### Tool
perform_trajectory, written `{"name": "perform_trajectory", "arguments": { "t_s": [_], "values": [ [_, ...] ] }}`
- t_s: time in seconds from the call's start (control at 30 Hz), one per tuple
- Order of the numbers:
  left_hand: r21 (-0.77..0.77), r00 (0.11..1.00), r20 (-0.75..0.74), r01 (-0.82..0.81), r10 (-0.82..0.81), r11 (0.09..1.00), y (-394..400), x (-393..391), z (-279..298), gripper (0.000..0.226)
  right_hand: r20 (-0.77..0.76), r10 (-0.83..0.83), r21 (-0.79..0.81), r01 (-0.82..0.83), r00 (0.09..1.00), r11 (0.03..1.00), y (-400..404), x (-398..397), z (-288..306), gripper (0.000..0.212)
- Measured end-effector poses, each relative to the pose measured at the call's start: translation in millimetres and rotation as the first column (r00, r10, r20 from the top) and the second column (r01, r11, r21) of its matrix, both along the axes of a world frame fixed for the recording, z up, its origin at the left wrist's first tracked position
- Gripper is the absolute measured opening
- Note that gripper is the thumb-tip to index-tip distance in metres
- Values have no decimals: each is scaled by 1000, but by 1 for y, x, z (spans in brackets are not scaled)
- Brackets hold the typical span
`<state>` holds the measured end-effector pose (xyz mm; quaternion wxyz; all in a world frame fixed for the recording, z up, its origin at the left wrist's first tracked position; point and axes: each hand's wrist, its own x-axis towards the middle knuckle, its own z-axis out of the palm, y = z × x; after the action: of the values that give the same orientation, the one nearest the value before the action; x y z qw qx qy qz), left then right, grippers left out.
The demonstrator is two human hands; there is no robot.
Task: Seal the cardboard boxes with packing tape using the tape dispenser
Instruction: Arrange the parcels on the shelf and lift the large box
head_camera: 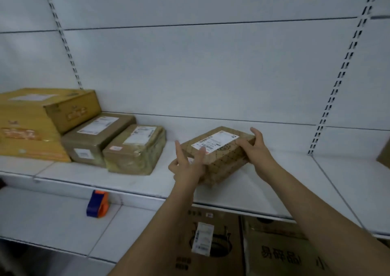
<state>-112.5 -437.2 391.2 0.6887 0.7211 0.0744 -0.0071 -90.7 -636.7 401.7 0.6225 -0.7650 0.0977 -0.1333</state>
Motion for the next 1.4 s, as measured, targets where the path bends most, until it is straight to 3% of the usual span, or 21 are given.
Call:
{"name": "perform_trajectory", "arguments": {
  "t_s": [0.1, 0.17, 0.2, 0.27, 0.33, 0.4, 0.47, 0.53, 0.63, 0.87, 0.97, 1.03, 1.1, 1.13, 1.2, 1.27, 1.4],
  "values": [
    [9, 998, -24, 59, -59, 998, 43, 2, -3, 79, -20, 75, -115, -76, 997, 990, 20, 34, 9, 69],
    [142, 992, 116, 30, -47, 989, 69, 2, -2, 61, -68, 44, -223, -58, 997, 973, 36, 52, 7, 73],
    [251, 969, 247, -60, -4, 966, 81, 2, 0, 52, -111, 0, -290, -32, 994, 957, 45, 59, 2, 77],
    [463, 858, 509, -343, 71, 817, 106, 4, 4, 40, -144, -80, -367, 21, 986, 930, 70, 62, -5, 76],
    [594, 775, 628, -536, 71, 599, 125, 14, 0, 44, -119, -109, -385, 55, 987, 921, 93, 52, -11, 79],
    [719, 830, 557, -505, 38, 477, 141, 29, -12, 53, -113, -66, -439, 10, 991, 898, 114, 36, -13, 93],
    [808, 901, 431, -368, -37, 460, 153, 41, -27, 55, -179, 42, -460, -121, 983, 880, 132, 22, -17, 104],
    [833, 901, 422, -343, -99, 433, 164, 53, -36, 50, -221, 123, -457, -214, 967, 864, 141, 20, -25, 105],
    [818, 888, 446, -350, -117, 457, 176, 67, -34, 45, -196, 203, -448, -272, 959, 852, 137, 32, -22, 100],
    [839, 904, 402, -301, -143, 454, 177, 76, -30, 50, -105, 421, -576, -400, 901, 713, 122, 40, -14, 58],
    [884, 944, 273, -170, -184, 435, 176, 75, -17, 65, -120, 429, -499, -428, 895, 753, 122, 41, -12, 61],
    [930, 970, 171, -100, -175, 352, 172, 71, 0, 65, -108, 415, -430, -419, 904, 800, 119, 39, -5, 70],
    [946, 967, 224, -186, -121, 267, 160, 64, 14, 66, -67, 378, -440, -367, 924, 820, 115, 36, 7, 72],
    [918, 937, 327, -284, -123, 276, 150, 60, 20, 65, -37, 344, -478, -319, 938, 818, 109, 36, 13, 73],
    [798, 824, 527, -396, -207, 454, 121, 50, 24, 56, 34, 263, -574, -197, 964, 795, 94, 32, 27, 74],
    [701, 734, 605, -309, -308, 642, 79, 41, 20, 43, 119, 205, -642, -82, 971, 762, 70, 23, 40, 72],
    [661, 590, 612, -15, -528, 750, -15, 18, -7, 39, 183, 100, -774, 80, 978, 628, 10, -19, 65, 70]
  ]
}}
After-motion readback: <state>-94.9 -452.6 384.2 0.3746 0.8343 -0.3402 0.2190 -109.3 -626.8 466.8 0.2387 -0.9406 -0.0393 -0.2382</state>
